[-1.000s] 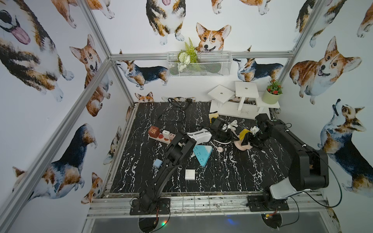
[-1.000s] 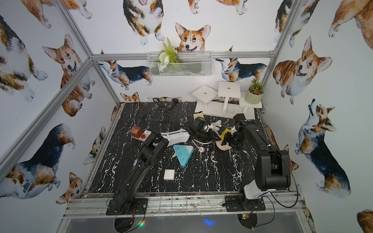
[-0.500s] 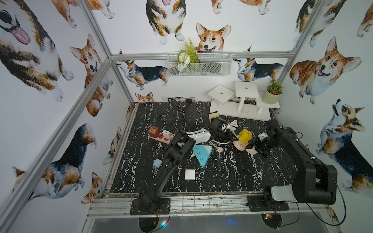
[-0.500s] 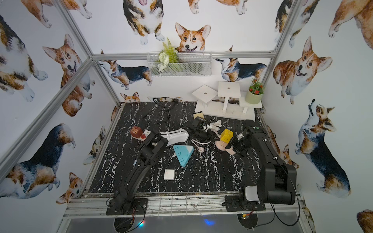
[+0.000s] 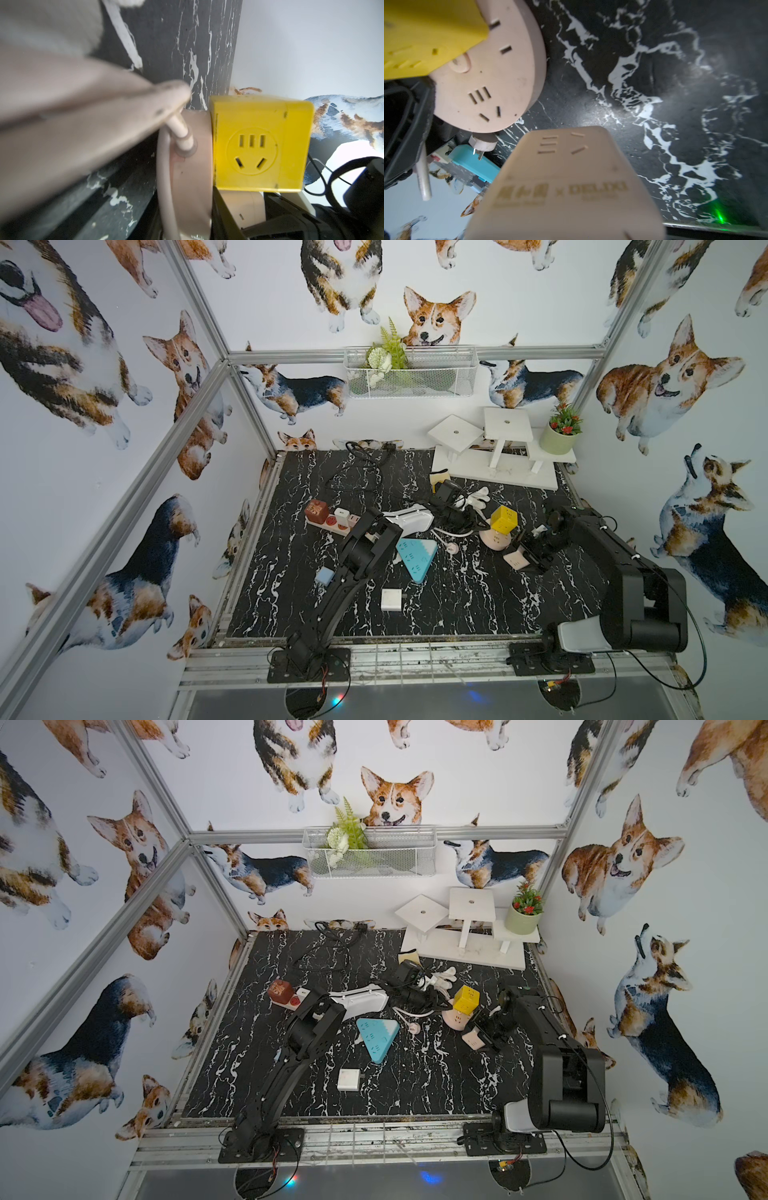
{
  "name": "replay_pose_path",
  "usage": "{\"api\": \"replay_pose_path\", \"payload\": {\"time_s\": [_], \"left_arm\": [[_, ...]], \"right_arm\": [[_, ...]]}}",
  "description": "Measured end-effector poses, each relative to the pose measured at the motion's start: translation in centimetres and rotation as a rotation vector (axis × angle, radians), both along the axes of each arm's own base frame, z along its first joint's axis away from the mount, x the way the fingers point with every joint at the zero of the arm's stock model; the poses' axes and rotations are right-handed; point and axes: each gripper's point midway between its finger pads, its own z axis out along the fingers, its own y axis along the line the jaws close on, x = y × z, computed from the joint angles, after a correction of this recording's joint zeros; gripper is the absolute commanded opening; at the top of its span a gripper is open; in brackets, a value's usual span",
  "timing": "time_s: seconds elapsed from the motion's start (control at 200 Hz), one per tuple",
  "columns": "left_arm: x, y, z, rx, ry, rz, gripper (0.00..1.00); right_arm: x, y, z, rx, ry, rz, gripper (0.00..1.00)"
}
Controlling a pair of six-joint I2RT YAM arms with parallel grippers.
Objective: Pull the plug off the socket
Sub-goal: Place the plug at the center of the board, then remove the plug from the socket.
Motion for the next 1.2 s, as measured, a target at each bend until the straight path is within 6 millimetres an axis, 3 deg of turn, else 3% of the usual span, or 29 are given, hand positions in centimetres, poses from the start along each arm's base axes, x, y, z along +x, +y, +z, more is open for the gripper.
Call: {"api": "replay_pose_path", "payload": {"time_s": [0.155, 0.375, 0.561, 0.941, 1.201], "left_arm": [[0.0, 0.0, 0.0, 0.001, 0.0, -0.002, 0.0], [-0.1, 0.1, 0.0, 0.002, -0.004, -0.006, 0.0], [-0.4, 0.4, 0.2, 0.012, -0.001, -0.01, 0.0], [-1.2, 1.4, 0.3, 0.023, 0.01, -0.008, 0.0], [-1.3, 1.5, 0.2, 0.022, 0.007, -0.012, 0.0]], "right_arm": [[-0.2, -1.2, 0.5, -0.074, 0.023, 0.0, 0.82], [-0.3, -2.7, 2.1, -0.169, 0.033, -0.001, 0.83], [3.5, -3.6, 4.8, -0.218, -0.094, 0.015, 0.84], [10.6, -1.8, 3.4, -0.105, -0.202, 0.1, 0.87], [13.0, 0.3, 2.8, -0.064, -0.25, 0.194, 0.9]]}}
